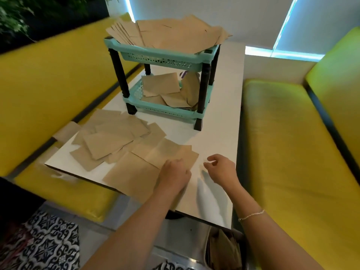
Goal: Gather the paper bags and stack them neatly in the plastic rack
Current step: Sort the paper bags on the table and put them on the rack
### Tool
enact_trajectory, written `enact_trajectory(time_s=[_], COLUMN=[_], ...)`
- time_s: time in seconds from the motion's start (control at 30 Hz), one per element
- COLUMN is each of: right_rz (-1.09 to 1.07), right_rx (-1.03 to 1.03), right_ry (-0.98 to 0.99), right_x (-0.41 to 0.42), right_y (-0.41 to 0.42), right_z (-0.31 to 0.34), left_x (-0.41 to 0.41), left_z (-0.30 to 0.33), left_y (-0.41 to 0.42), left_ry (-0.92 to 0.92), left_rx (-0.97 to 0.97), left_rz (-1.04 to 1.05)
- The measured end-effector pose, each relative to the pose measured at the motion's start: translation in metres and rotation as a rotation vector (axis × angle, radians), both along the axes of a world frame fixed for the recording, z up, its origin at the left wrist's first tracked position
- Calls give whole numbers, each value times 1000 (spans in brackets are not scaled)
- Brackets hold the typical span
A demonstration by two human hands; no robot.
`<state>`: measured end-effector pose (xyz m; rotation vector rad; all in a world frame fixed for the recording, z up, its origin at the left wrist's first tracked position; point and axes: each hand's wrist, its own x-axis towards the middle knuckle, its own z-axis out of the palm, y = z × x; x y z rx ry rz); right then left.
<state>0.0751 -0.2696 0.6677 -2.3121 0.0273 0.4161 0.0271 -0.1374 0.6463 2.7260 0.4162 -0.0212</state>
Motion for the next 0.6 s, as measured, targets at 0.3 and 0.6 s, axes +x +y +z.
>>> enact_trajectory(time_s=[0.3,0.6], right_rz=[-179,-306], right_rx=[368,122], right_ry=[263,-26], right_x=[0,24], right_y=[26,-18], right_z=[21,38], left_x=[-5,-7], left_z=[20,29], left_y=[-9,82], left_ry=[-250,135], left_rx=[-239,-81], left_rz=[-159,341])
